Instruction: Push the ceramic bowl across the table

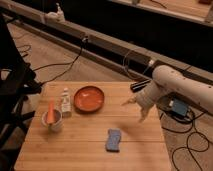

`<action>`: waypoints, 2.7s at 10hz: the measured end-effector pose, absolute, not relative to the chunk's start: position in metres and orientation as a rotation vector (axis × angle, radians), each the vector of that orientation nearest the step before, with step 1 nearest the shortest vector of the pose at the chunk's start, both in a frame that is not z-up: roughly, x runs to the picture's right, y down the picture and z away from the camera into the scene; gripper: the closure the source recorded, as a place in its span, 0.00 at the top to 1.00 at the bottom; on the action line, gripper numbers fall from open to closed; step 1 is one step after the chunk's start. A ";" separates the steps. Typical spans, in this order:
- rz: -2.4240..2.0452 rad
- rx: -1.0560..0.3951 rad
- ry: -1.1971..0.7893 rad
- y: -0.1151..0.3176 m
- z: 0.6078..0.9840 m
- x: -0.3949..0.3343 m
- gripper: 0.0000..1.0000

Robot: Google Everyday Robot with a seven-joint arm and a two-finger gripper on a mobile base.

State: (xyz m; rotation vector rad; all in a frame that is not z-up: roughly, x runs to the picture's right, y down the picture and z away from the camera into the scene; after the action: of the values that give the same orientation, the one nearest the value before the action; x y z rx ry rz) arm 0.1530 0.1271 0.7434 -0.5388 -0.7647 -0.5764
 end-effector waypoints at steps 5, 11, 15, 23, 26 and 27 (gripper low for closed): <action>-0.577 -0.539 -0.764 0.127 0.744 0.153 0.70; -0.577 -0.539 -0.765 0.127 0.743 0.153 0.70; -0.577 -0.539 -0.764 0.127 0.744 0.153 0.60; -0.639 -0.510 -0.706 0.102 0.773 0.142 0.00; -0.663 -0.447 -0.711 0.085 0.812 0.108 0.00; -0.669 -0.433 -0.723 0.083 0.827 0.093 0.00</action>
State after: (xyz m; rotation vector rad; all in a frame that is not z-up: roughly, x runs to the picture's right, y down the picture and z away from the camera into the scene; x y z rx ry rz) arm 0.0932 0.0833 0.8274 -0.4334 -0.7230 -0.6693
